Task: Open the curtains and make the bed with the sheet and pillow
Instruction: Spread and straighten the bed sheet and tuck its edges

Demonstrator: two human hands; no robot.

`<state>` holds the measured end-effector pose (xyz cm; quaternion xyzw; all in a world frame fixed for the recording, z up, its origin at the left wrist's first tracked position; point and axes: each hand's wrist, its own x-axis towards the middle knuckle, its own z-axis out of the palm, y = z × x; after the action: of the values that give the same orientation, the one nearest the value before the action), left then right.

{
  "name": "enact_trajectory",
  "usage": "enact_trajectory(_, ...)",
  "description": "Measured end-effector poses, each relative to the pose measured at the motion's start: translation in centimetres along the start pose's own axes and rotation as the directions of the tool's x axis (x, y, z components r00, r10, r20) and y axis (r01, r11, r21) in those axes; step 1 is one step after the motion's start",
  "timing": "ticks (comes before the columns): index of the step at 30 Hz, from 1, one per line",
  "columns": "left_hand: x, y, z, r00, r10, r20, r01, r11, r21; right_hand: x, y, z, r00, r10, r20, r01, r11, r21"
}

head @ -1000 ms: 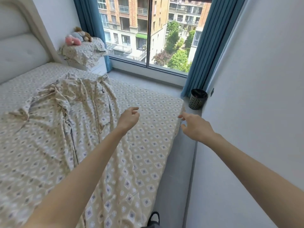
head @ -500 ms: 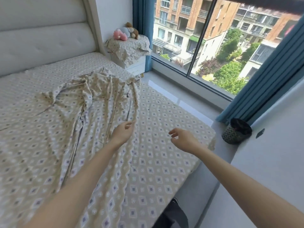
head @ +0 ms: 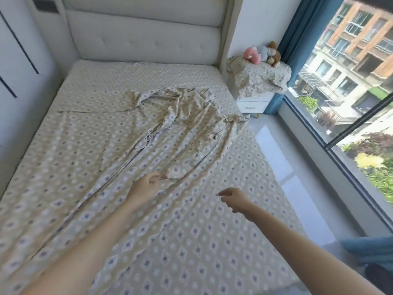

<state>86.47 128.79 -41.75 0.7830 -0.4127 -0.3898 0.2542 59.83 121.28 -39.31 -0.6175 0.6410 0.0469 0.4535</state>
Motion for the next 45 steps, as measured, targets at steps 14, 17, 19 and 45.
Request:
enact_trajectory(14,7.0,-3.6,2.6,0.995,-0.093,0.025,0.093,0.996,0.002,11.2,-0.3,5.6,0.986,0.083,0.145,-0.082,0.997,-0.007)
enact_trajectory(17,9.2,-4.0,3.9,0.994,-0.103,0.021,0.103,0.995,-0.007,14.8,-0.2,6.6,0.982,0.096,0.161,-0.092,0.995,-0.033)
enact_trajectory(19,10.4,-4.7,4.9,0.989,-0.146,0.018,0.147,0.989,-0.025,17.0,-0.3,7.4,0.979,0.102,0.178,-0.094,0.994,-0.053)
enact_trajectory(45,25.3,-16.6,17.4,0.920,-0.386,-0.065,0.391,0.916,0.091,42.6,5.1,16.3,0.903,0.407,0.139,-0.395,0.658,0.641)
